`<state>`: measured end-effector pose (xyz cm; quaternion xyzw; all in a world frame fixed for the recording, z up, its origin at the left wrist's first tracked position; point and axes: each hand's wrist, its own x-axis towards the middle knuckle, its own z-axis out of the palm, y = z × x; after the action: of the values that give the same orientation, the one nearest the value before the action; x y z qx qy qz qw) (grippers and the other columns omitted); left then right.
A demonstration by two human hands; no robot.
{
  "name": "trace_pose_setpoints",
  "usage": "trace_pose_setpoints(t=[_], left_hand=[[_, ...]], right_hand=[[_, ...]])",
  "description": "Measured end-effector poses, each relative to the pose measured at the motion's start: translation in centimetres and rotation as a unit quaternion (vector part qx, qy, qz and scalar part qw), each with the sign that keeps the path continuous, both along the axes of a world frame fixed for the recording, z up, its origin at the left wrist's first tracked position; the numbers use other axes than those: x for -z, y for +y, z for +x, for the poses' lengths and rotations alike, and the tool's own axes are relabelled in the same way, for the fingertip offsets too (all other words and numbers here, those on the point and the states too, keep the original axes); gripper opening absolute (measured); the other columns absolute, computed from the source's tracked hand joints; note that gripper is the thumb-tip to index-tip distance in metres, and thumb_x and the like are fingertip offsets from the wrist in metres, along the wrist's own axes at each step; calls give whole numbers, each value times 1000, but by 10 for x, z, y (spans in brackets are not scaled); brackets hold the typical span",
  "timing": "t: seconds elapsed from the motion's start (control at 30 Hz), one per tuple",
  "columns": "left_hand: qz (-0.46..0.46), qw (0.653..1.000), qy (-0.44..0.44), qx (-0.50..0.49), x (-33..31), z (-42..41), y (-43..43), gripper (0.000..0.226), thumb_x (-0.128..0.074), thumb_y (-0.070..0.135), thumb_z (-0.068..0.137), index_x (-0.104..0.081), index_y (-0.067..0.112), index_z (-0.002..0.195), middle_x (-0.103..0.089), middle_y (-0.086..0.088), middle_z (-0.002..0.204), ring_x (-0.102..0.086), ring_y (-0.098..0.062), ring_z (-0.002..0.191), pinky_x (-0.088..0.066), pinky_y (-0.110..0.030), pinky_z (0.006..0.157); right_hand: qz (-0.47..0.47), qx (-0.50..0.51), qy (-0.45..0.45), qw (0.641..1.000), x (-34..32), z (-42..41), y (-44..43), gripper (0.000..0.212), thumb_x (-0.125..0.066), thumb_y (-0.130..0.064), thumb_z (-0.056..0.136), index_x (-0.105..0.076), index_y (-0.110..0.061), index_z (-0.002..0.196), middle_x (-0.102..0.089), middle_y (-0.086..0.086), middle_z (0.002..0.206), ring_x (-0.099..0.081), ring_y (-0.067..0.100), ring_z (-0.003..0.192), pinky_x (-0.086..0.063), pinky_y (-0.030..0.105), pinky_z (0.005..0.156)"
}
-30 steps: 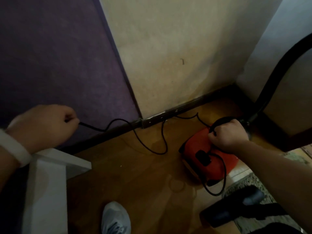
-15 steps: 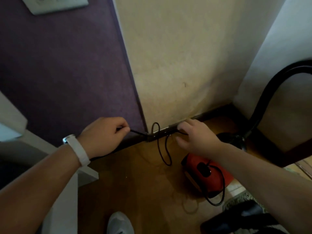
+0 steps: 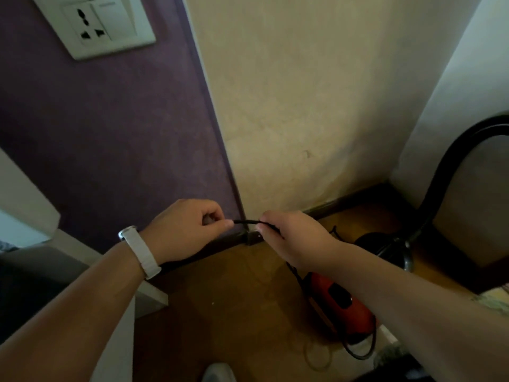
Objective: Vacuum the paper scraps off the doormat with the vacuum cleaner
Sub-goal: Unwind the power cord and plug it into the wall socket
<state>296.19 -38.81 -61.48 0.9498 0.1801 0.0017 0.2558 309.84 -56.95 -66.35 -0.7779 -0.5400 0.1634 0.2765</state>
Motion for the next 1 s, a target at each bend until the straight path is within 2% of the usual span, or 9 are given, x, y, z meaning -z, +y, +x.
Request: trace_pose_setpoints(t=[0.1,0.17,0.23,0.33,0.47,0.53,0.63,0.77,1.0], left_hand=[[-110,991,-64,-46,-10,13,-2,7,-69,18,89,-68,23,85,-65,0,69,-58,-4,57,-49,-21,55],[-198,966,-141,-92,-17,19,-5,11,-69,4,87,-69,16,90,-68,-2,68,-60,-7,53,-50,-19,52],[-288,920,-230,-134,-26,25,-9,18,-65,-6,86,-67,11,92,-68,-3,64,-63,-9,55,-52,-18,52],[-407,843,-313,-161,-37,39,-13,18,-60,-5,89,-66,10,95,-70,-1,71,-67,-14,70,-54,-23,61],[-420,821,-351,-165,-53,64,-11,8,-58,7,94,-66,11,96,-71,-3,86,-64,-19,85,-49,-33,74],[-401,818,-377,-168,-64,69,-9,8,-56,11,97,-63,7,98,-72,-6,88,-67,-20,86,-52,-31,72],[-398,791,-423,-194,-84,69,-5,6,-56,14,98,-58,8,98,-74,-7,81,-71,-19,73,-55,-29,63],[-420,725,-482,-255,-111,62,17,14,-59,15,97,-50,12,87,-63,-6,62,-62,-19,53,-51,-27,49],[-403,695,-505,-315,-141,52,59,19,-65,19,93,-49,11,87,-61,-2,55,-56,-14,44,-49,-28,49]], right_hand=[[1,35,3,999,-11,14,-7,23,-41,-31,106,-57,-19,94,-50,-7,67,-47,9,55,-32,25,49],[20,77,13,997,-20,25,-9,23,-43,-32,105,-55,-22,88,-54,-5,66,-52,12,55,-35,24,48],[36,115,16,993,-29,34,-11,27,-43,-34,105,-57,-20,87,-57,-1,66,-55,15,57,-37,24,49],[33,141,21,989,-43,38,-10,28,-42,-36,105,-59,-20,89,-57,-1,67,-54,12,56,-37,22,49],[30,139,44,989,-61,32,-3,28,-42,-38,105,-58,-21,90,-56,-1,68,-50,9,55,-37,23,51],[40,130,57,989,-71,25,3,27,-44,-38,104,-58,-22,87,-54,-2,66,-49,6,54,-37,20,50],[78,121,79,986,-89,11,15,22,-47,-36,103,-58,-24,88,-53,-3,64,-49,3,54,-37,19,49],[136,117,94,979,-112,-8,34,18,-50,-33,102,-58,-29,86,-54,-8,61,-54,-2,57,-40,17,50],[173,151,164,959,-114,-32,54,25,-50,-35,101,-58,-26,79,-58,-23,59,-54,-4,56,-40,15,47]])
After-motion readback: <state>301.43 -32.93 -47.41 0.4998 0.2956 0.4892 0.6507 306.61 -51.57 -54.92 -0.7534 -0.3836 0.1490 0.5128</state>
